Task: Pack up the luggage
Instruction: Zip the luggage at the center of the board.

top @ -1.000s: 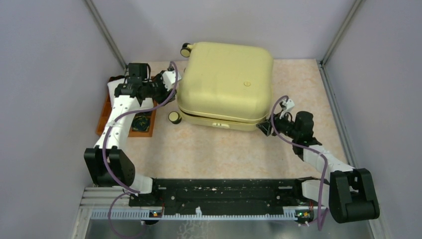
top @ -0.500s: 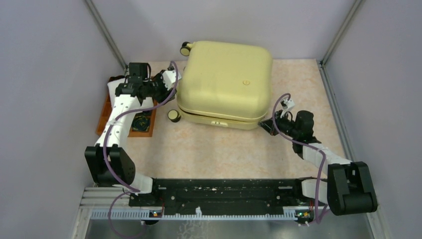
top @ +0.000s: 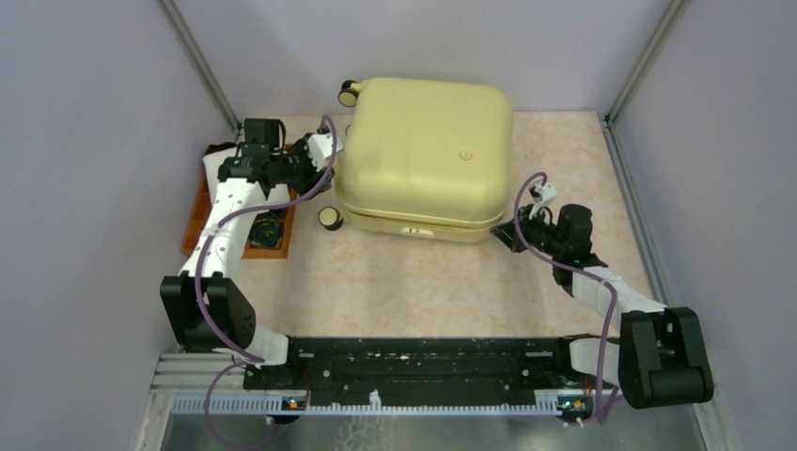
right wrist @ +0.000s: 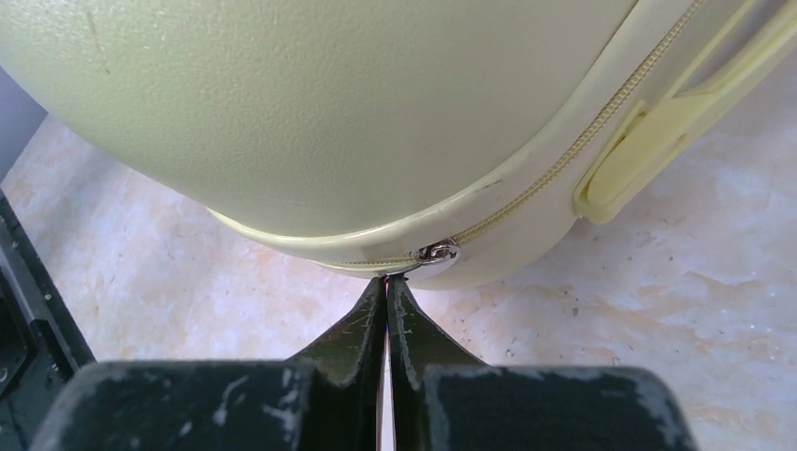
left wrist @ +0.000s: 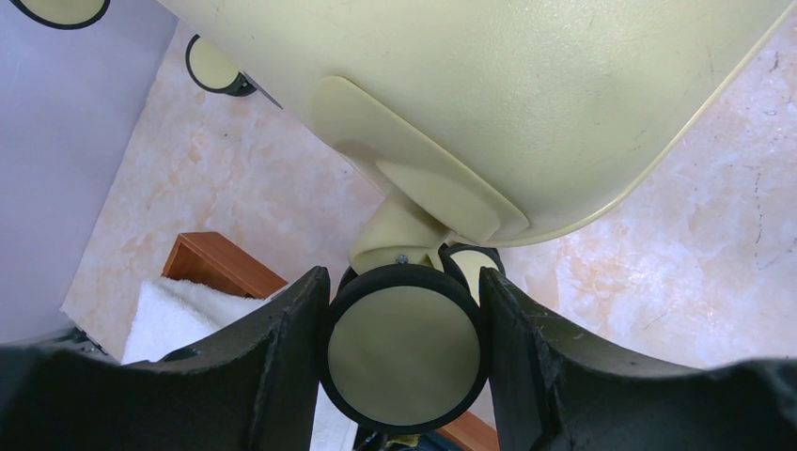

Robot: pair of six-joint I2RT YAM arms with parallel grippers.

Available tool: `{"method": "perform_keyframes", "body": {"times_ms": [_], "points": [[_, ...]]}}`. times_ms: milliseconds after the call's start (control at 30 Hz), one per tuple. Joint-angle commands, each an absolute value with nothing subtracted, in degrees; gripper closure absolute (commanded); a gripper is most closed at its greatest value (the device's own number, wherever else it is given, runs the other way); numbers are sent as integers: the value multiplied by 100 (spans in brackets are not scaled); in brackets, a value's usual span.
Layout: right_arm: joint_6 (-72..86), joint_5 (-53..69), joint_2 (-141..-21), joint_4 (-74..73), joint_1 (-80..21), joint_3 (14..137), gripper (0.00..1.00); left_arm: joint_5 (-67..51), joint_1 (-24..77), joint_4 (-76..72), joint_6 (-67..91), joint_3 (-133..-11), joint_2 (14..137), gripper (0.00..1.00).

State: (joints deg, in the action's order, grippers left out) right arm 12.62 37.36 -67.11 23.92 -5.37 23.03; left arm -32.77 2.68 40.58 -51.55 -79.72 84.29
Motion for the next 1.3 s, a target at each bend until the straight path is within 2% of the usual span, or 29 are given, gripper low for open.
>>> {"method": "perform_keyframes", "body": {"times_ms": [0, 333, 467, 533, 600, 633, 667, 733, 867, 1100, 1267], "points": [[1006, 3279, -6464, 2551, -409, 2527, 100, -3817, 281, 3479, -5104, -8258, 8267, 100], [2155, 3017, -5560, 2816, -538, 1769, 100, -4115, 270, 3527, -4648, -8347, 8297, 100], [1972, 2380, -5233, 2225, -993, 1693, 100, -4249, 289, 3558, -4385, -8381, 8294, 100], [1863, 1668, -5117, 1661, -1006, 1835, 100, -4163, 290, 3539, -4326, -8432, 8316, 100], [1673, 1076, -5054, 1416, -948, 1963, 67, -4064, 262, 3550, -4251, -8562, 8372, 100], [1629, 1090, -5085, 1517, -867, 1977, 54, -4072, 235, 3591, -4246, -8639, 8402, 100], [1588, 1223, -5149, 1681, -776, 1985, 48, -4069, 215, 3612, -4257, -8690, 8422, 100], [1483, 1783, -5453, 2145, -552, 2014, 41, -4047, 195, 3576, -4247, -8718, 8415, 100], [1183, 3081, -6328, 2650, -362, 2383, 40, -4013, 194, 3531, -4241, -8743, 8420, 100], [1170, 4135, -7008, 3513, -295, 2684, 41, -4012, 194, 3535, -4331, -8639, 8363, 100], [1269, 4276, -7304, 3751, -283, 2658, 51, -4024, 196, 3500, -4346, -8561, 8341, 100]]}}
